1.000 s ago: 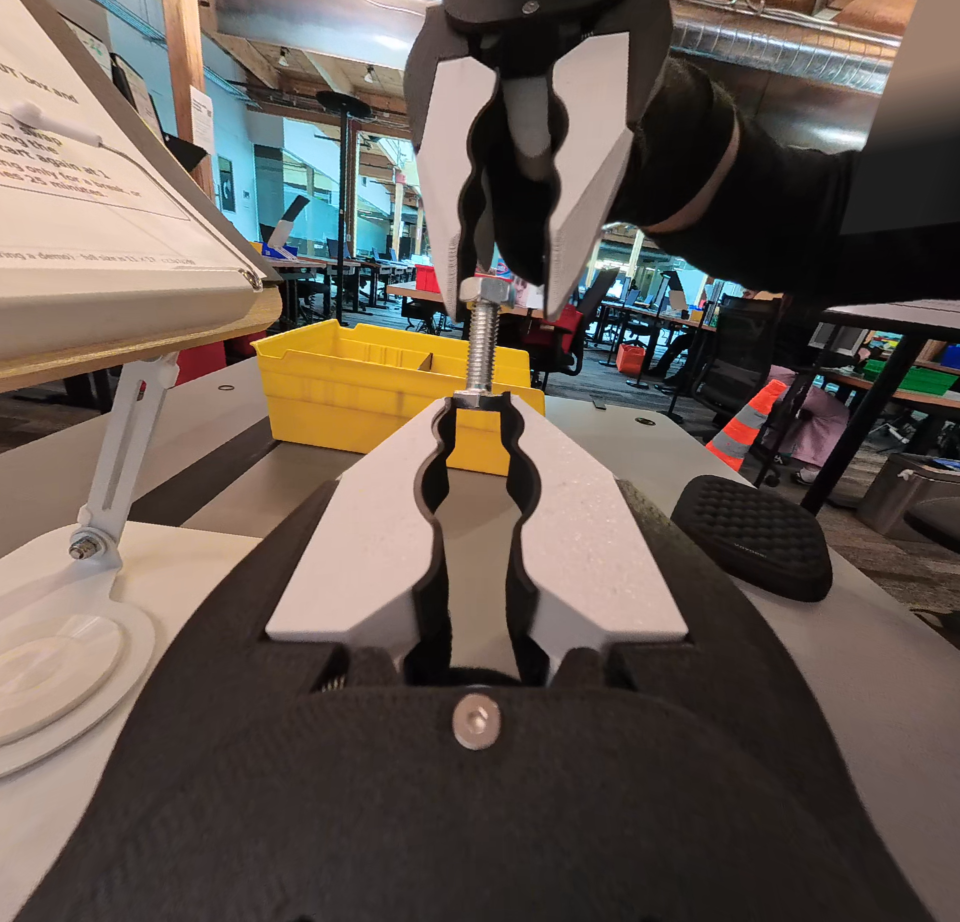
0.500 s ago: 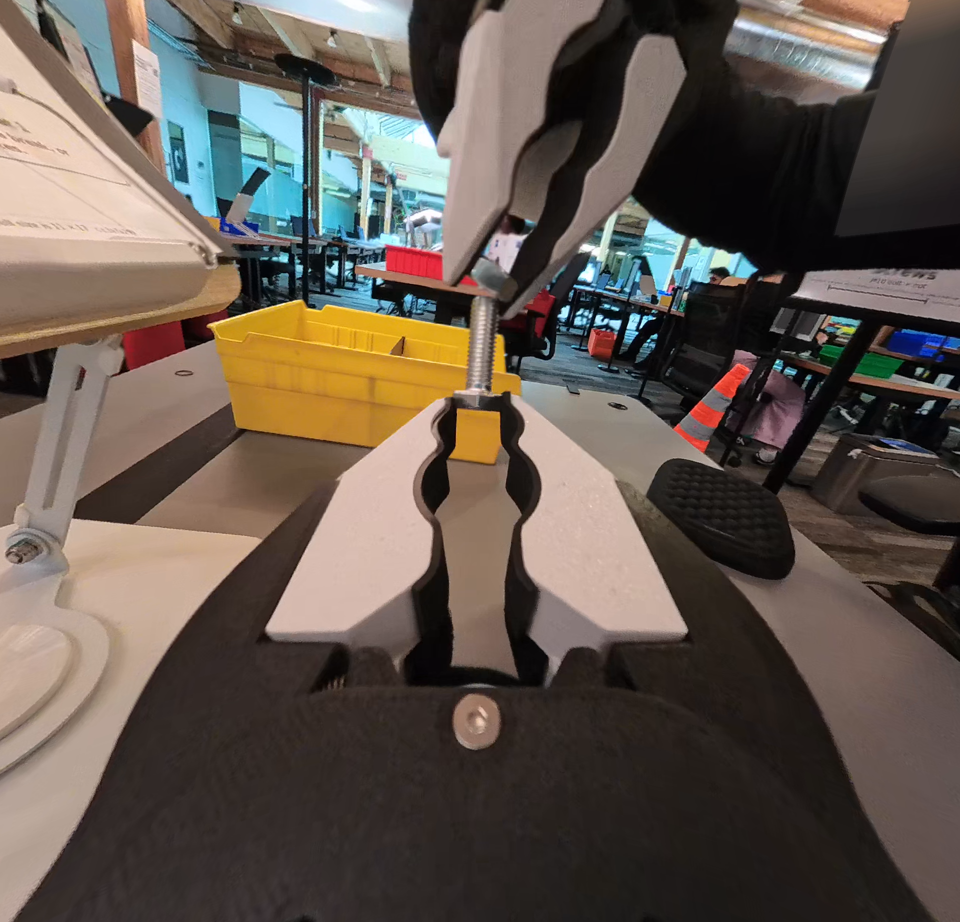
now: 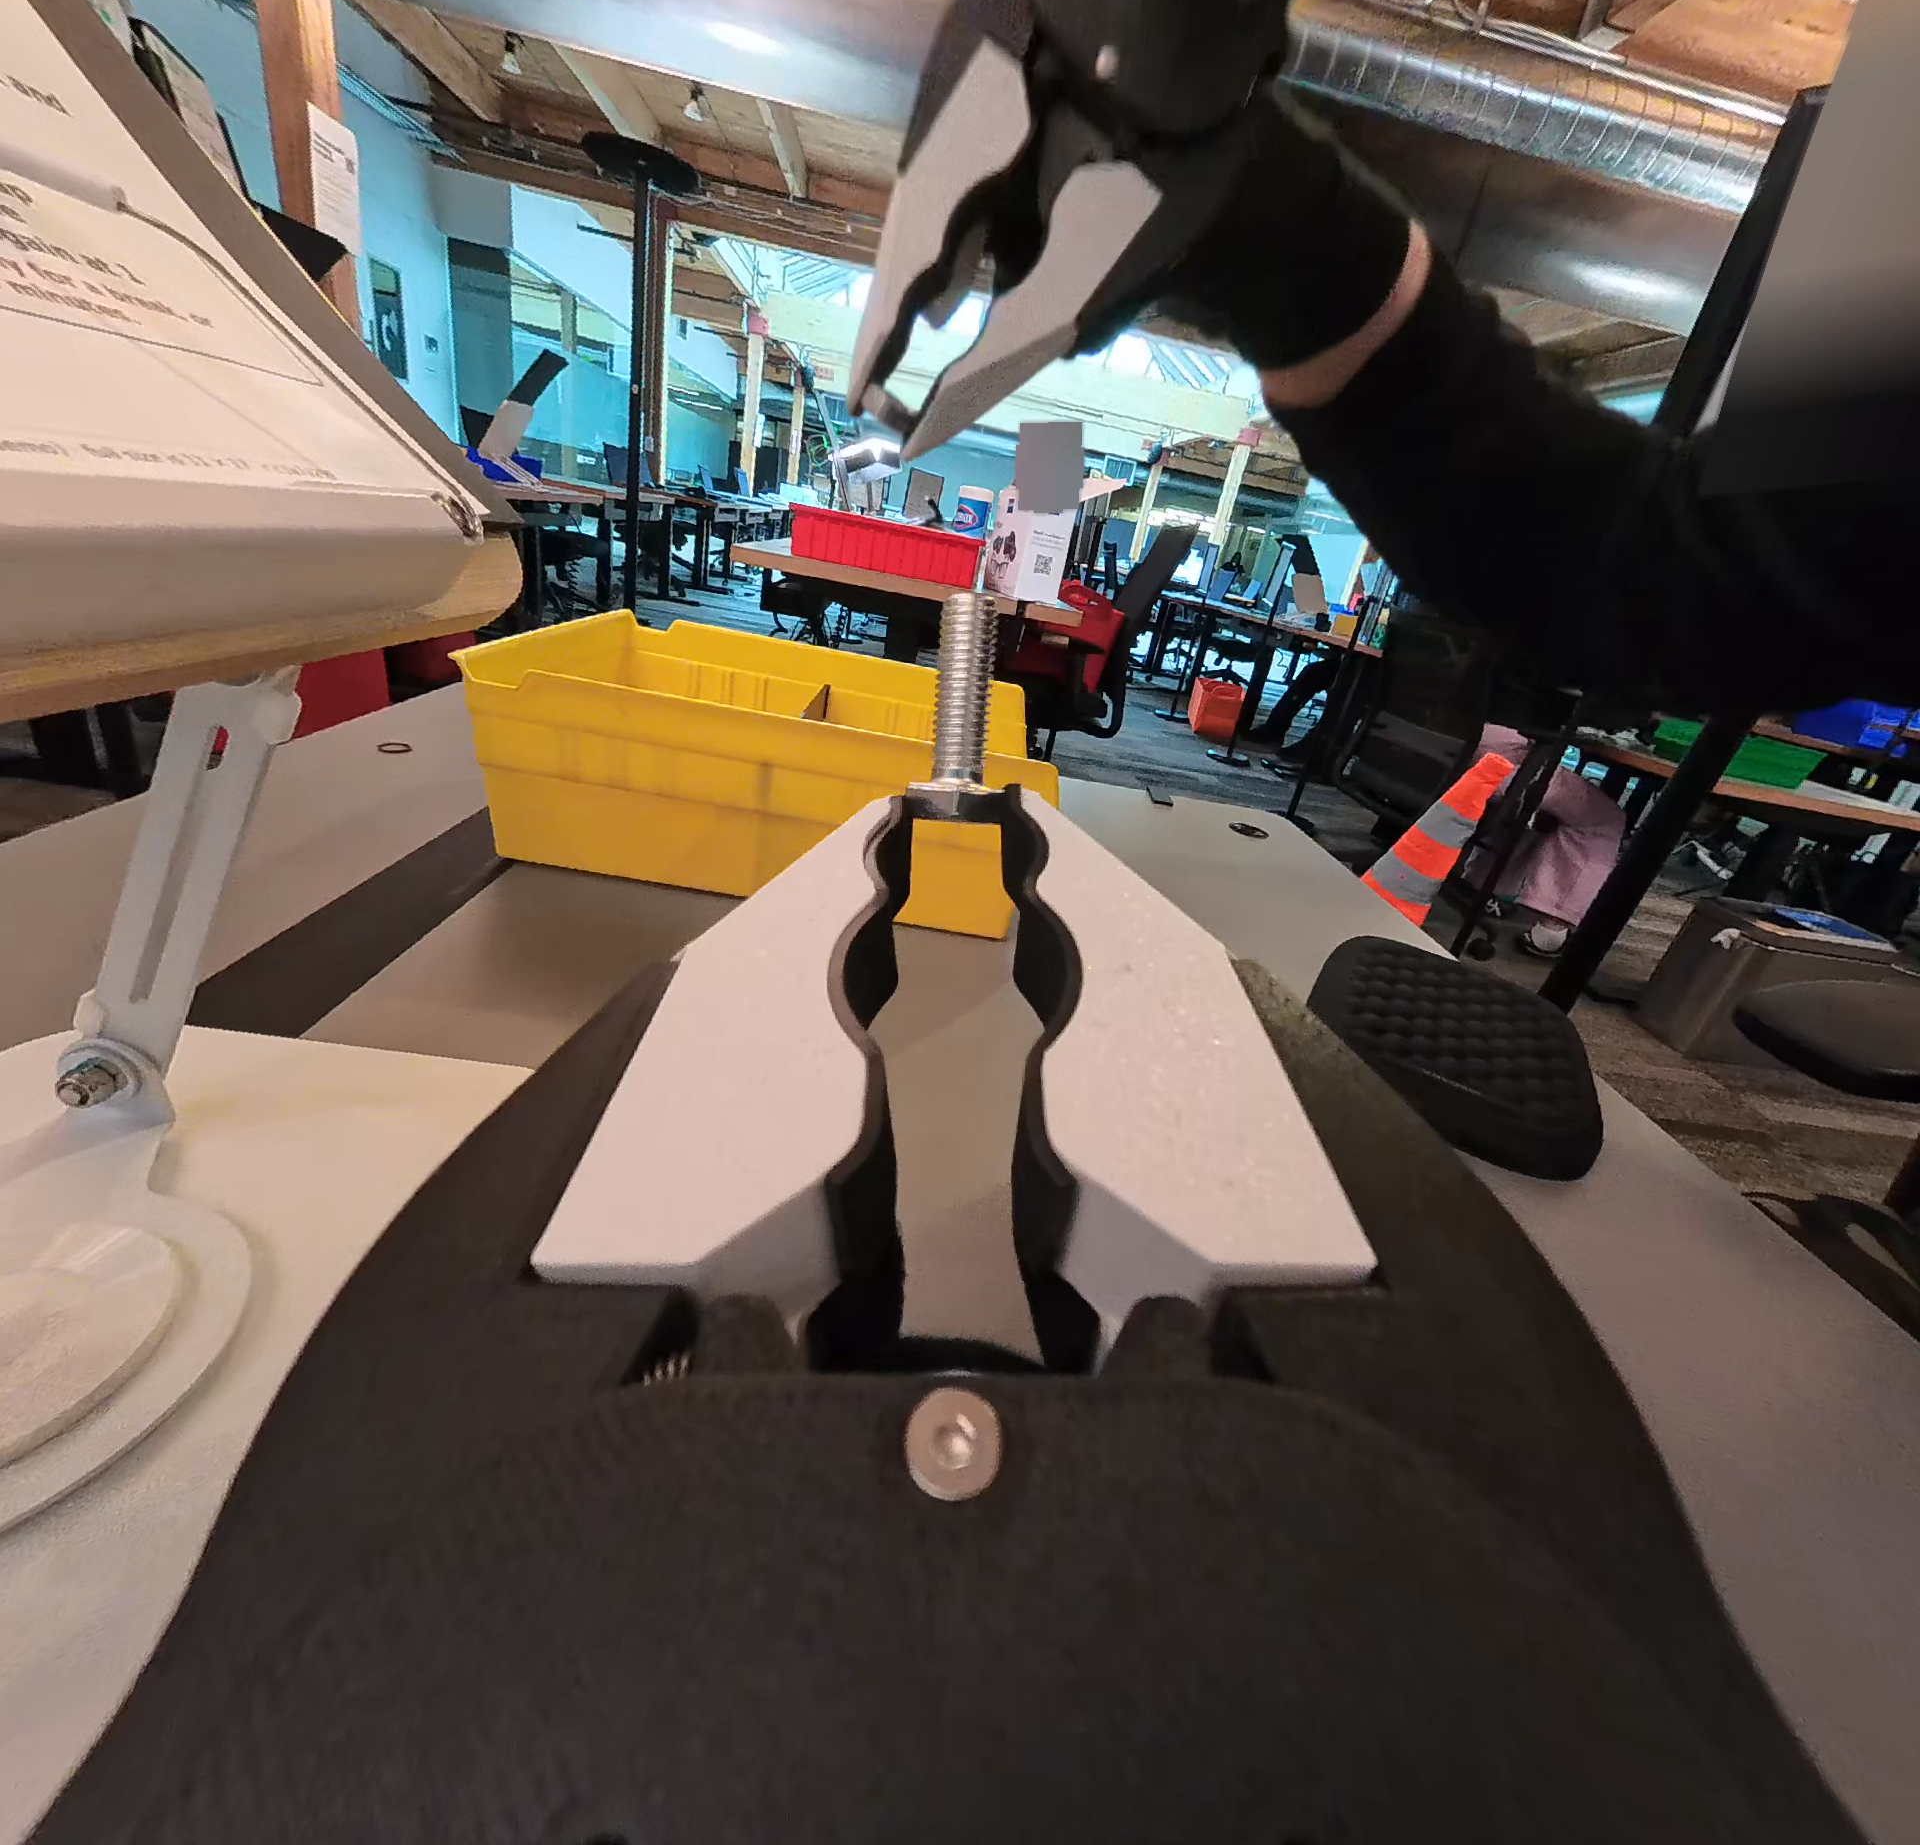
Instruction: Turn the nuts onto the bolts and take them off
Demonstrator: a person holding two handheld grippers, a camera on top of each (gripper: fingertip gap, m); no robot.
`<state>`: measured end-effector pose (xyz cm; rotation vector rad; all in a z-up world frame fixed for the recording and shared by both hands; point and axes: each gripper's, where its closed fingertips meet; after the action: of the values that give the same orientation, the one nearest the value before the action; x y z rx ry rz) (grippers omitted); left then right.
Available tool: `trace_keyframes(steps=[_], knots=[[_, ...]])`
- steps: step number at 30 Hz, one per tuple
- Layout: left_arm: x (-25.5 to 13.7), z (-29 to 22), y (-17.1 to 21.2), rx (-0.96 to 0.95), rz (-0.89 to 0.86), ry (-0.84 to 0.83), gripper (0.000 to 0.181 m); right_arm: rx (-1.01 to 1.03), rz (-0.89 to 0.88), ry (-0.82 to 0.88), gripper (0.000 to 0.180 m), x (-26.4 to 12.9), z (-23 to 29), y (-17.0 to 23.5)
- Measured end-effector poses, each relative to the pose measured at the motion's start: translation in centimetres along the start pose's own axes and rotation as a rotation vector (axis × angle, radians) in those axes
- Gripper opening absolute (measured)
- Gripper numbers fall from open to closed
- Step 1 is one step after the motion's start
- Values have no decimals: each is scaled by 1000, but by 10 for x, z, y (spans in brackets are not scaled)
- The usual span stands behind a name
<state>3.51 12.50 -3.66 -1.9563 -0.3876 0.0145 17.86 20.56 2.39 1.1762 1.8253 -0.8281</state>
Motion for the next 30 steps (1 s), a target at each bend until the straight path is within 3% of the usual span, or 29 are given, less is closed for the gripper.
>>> trace_keyframes(steps=[6,11,20,22,25,30], knots=[[3,0,2,-2,6,-3,16,387,78,-82,15,36,53,109],[6,1,7,1,20,-11,16,530,93,-183,15,91,95,146],[5,7,8,-3,24,-31,16,604,66,-327,16,151,132,159],[5,7,9,-4,24,-34,16,609,48,-323,25,152,130,156],[5,8,9,-5,24,-35,16,605,86,-297,36,147,126,162],[5,6,7,-7,15,-28,16,556,80,-78,25,93,86,146]])
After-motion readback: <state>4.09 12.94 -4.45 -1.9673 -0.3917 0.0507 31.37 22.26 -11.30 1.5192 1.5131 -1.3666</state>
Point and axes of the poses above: each gripper's, where its closed fingertips meet, x out along the fingers, y out of its underside, z = x × y across the jaws, and after that the axes turned 14 degrees about -x, right-handed
